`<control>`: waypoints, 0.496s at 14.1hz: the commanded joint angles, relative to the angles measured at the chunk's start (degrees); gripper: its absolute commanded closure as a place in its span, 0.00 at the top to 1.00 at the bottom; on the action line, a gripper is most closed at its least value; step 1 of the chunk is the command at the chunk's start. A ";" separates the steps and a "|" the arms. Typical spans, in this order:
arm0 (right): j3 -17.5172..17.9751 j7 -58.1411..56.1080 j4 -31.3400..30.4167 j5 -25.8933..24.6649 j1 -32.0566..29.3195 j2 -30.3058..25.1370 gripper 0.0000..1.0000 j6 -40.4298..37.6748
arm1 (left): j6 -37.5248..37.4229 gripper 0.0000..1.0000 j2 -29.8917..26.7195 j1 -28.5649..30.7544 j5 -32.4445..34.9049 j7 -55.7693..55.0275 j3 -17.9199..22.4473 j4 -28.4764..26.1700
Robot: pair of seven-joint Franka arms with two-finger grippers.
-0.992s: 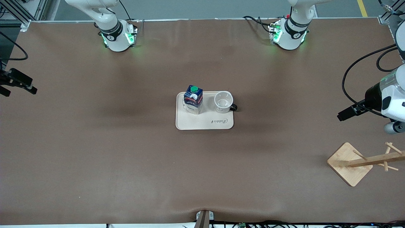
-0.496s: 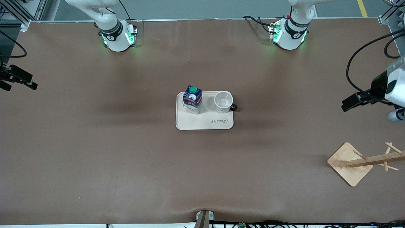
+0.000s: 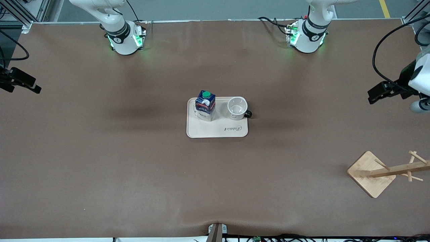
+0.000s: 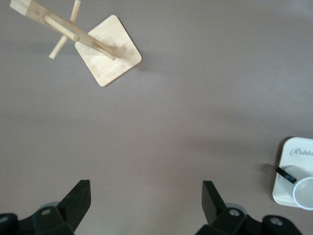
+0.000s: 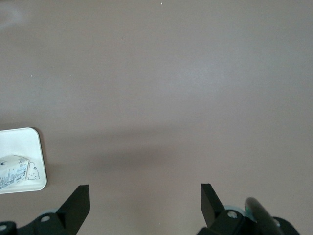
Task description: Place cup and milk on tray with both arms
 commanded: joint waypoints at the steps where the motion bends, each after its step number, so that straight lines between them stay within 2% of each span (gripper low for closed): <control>1: 0.36 1.74 0.31 -1.04 0.17 -0.46 1.00 -1.25 | 0.16 1.00 -5.17 -1.70 -1.49 1.09 0.88 -5.02; 4: 0.09 1.74 -0.22 -0.95 -0.35 -0.46 1.00 -0.82 | 0.50 1.00 -7.81 -1.62 -4.12 1.09 0.88 -8.79; 7: 0.09 1.74 -0.13 -0.95 -0.36 -0.46 1.00 -1.17 | 0.25 1.00 -7.12 -1.53 -4.48 1.27 0.71 -7.75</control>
